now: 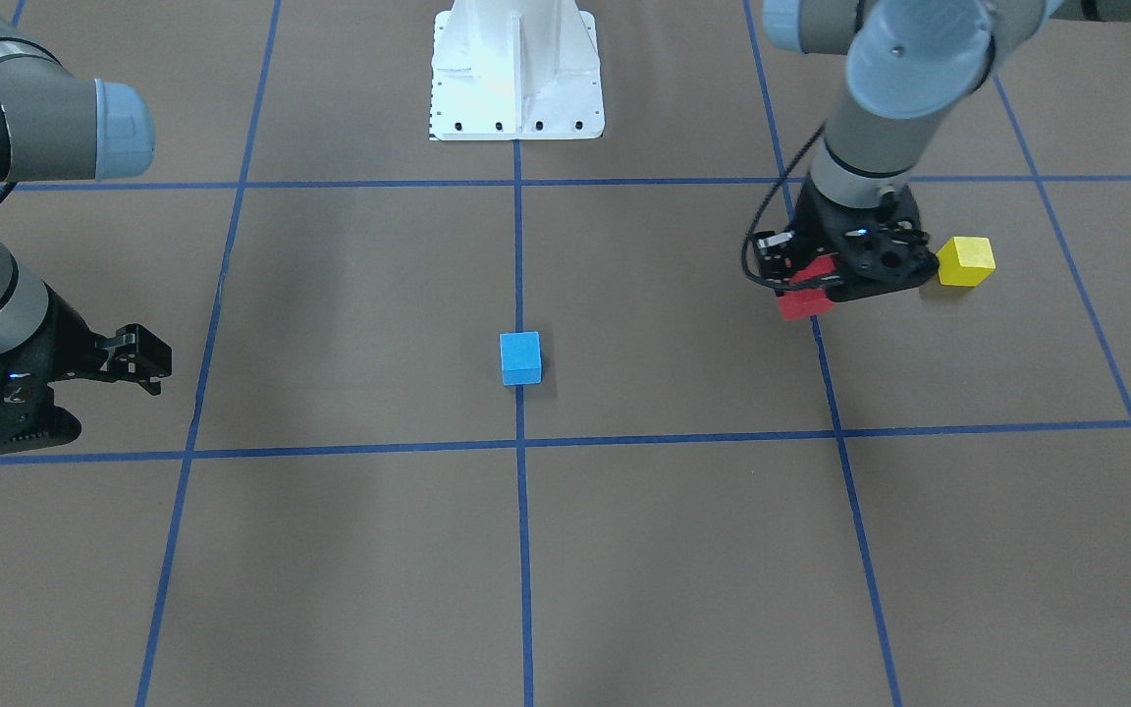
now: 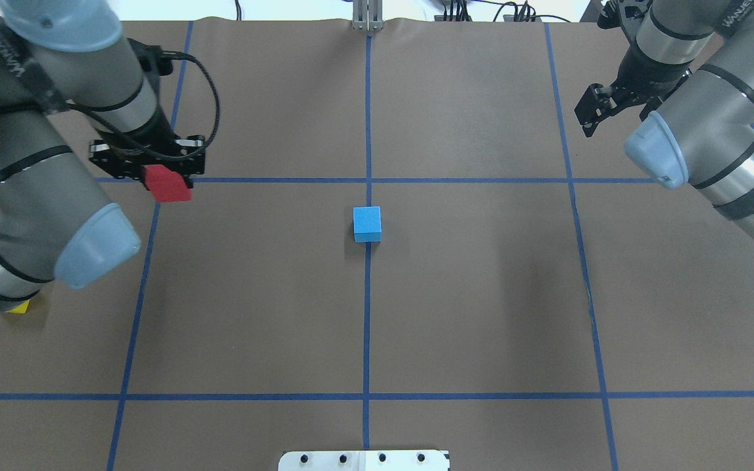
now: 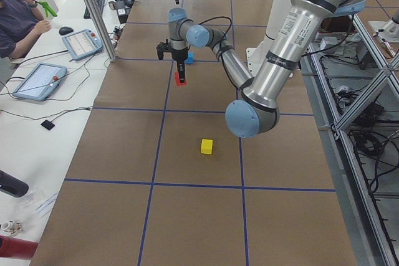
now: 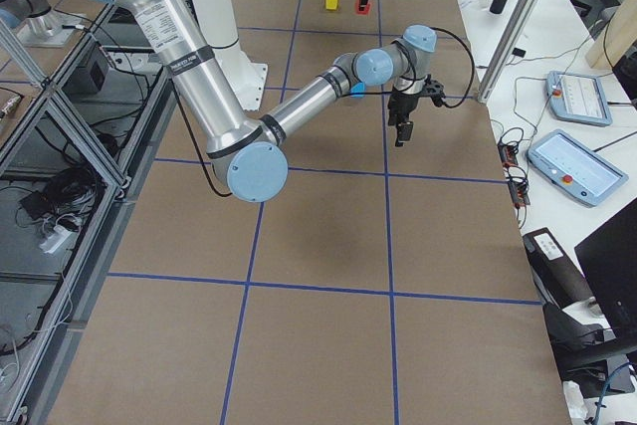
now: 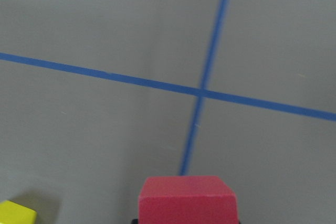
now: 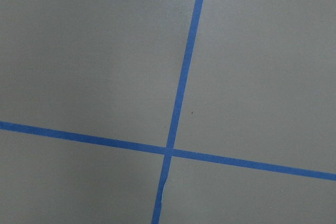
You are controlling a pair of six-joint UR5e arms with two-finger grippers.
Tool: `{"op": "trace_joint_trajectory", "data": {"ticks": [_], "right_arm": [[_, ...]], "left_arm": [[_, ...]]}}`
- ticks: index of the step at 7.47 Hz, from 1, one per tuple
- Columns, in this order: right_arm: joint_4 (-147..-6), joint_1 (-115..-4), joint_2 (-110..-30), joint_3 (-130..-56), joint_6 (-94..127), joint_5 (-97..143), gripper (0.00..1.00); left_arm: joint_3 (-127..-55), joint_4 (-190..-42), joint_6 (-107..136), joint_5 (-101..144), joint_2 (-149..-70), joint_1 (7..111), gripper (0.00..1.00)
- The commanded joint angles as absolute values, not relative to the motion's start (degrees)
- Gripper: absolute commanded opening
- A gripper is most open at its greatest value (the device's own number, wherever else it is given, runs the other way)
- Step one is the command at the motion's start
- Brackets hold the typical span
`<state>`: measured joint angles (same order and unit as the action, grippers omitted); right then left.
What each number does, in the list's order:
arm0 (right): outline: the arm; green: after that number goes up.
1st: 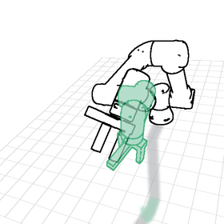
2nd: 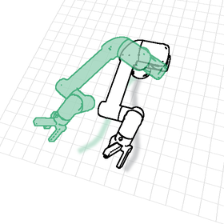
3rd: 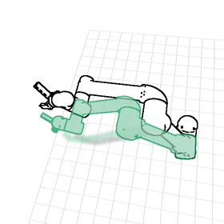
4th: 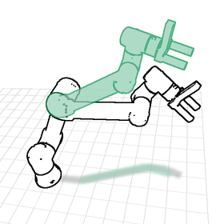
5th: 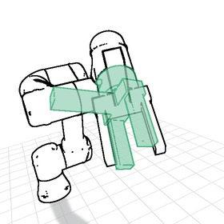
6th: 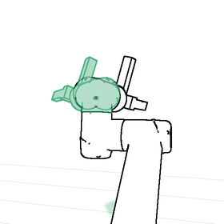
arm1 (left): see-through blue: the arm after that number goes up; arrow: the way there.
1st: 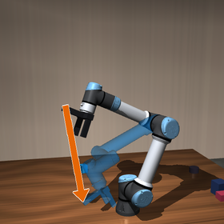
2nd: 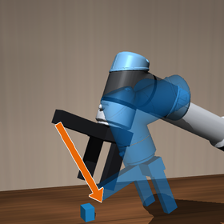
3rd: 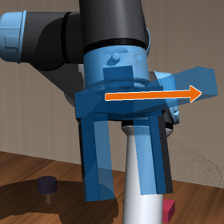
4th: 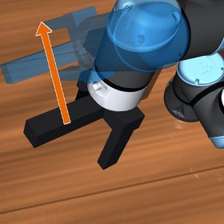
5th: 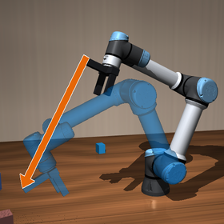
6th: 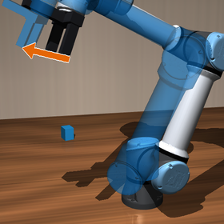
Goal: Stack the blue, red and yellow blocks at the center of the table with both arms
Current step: 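Carry the red cube with the left gripper above the blue cube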
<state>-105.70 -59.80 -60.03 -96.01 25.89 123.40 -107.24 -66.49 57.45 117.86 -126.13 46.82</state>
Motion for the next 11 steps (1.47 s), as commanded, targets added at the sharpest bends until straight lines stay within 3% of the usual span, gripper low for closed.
{"op": "trace_joint_trajectory", "data": {"ticks": [1, 4, 11], "right_arm": [[-105.73, -59.85, -60.29, -95.98, 25.84, 123.49, 0.99], [-99.61, -63.44, -64.41, -94.14, 23.12, 127.94, 0.99], [-97.82, -64.42, -65.92, -93.60, 23.12, 129.37, 0.99]], "left_arm": [[-97.61, -68.36, 62.37, 117.95, -139.08, 42.82, 0.00], [-78.89, -80.20, 66.97, 117.69, -149.84, 39.73, 0.00], [-73.83, -89.37, 66.53, 114.17, -147.48, 33.40, 0.00]]}}
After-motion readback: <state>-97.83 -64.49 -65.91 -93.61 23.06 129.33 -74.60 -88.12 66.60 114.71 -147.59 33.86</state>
